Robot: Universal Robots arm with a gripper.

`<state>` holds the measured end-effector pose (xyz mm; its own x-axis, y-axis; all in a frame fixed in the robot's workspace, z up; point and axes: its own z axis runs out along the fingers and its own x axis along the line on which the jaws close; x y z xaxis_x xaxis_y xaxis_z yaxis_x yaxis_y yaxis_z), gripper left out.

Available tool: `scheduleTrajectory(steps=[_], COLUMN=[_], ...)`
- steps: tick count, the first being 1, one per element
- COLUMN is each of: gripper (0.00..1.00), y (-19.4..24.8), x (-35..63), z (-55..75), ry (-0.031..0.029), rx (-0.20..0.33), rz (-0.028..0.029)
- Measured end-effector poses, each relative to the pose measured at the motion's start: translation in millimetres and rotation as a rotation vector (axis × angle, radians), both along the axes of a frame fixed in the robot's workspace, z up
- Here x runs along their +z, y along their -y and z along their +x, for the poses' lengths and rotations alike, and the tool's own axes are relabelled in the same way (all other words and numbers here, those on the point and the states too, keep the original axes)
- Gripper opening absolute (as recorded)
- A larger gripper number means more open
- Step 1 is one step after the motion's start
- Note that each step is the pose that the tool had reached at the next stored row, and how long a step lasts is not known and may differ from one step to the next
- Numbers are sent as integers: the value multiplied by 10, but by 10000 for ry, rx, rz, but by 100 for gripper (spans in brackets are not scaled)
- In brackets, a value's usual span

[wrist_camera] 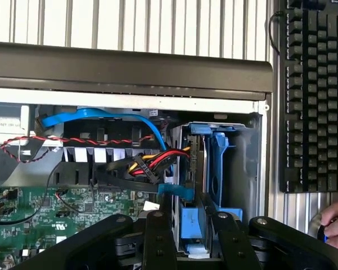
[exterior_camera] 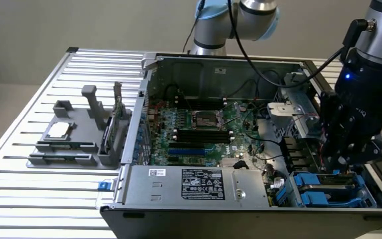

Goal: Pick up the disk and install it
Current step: 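Insert the second disk wire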

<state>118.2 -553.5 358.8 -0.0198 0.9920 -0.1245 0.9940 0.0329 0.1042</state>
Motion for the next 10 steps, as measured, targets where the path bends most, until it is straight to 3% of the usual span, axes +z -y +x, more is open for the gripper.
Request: scheduleTrajectory(steps=[5,7,9,10], gripper=[33,24,24,17], y=[0,0,0,0], x=[-21,-27,-32,-34], z=[4,6,8,9], ry=[0,0,0,0], rx=[115,156,197,219], rz=[-1,-1,-1,-1])
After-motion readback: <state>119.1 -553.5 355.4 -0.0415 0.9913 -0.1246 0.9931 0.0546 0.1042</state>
